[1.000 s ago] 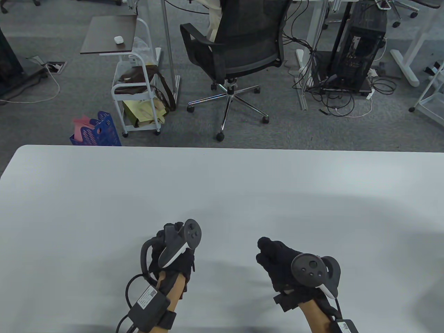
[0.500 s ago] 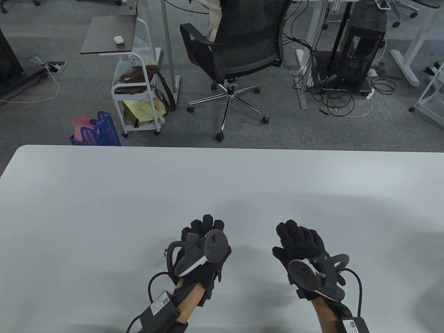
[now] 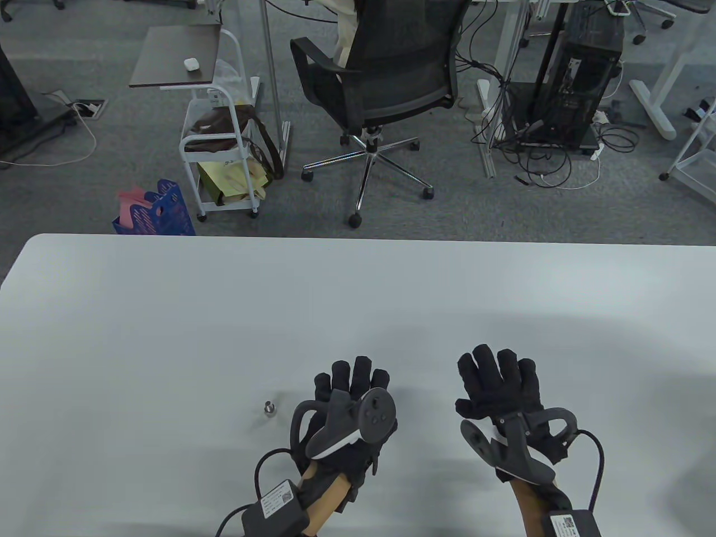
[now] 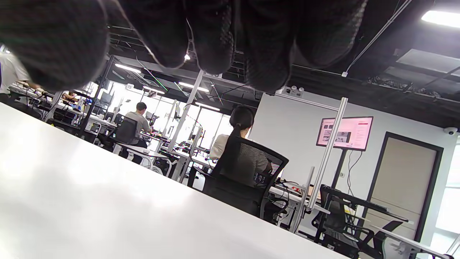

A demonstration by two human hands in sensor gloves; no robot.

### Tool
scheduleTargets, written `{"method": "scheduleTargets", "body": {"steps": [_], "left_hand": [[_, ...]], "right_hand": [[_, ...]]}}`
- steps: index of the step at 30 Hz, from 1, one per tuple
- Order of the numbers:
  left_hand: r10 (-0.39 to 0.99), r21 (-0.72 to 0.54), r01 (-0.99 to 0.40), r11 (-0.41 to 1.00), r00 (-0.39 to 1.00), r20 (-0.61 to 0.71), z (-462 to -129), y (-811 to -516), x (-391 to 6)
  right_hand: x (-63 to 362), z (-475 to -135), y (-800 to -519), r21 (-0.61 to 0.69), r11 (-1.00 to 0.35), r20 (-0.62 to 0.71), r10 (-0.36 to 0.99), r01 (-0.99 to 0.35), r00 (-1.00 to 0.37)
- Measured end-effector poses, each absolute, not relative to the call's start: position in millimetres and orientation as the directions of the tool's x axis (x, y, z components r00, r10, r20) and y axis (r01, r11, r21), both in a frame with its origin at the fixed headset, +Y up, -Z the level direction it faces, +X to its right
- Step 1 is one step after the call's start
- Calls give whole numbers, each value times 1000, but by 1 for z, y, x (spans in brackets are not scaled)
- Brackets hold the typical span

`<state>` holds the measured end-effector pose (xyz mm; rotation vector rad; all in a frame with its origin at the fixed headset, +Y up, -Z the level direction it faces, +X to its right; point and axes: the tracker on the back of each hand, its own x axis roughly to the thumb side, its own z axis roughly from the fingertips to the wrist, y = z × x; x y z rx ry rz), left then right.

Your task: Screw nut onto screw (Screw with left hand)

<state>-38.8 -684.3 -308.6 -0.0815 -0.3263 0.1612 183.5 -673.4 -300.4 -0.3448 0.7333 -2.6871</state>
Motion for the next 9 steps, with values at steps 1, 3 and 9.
{"method": "scheduleTargets", "body": {"steps": [1,3,9], "left_hand": [[168,-101,-143,985,933,319,-307,-684,-37],[161,-95,-137,986,931,329,-306,-684,-34],[167,-104,-139,985,927,336,-305,-684,-32]], "right_hand": [[183,-300,-673,-529,-808,139,-385,261,-912],[183,-300,-672,-531,-803,134,-396,272,-908],[183,-300,-673,-529,-804,134,-397,274,-908]]}}
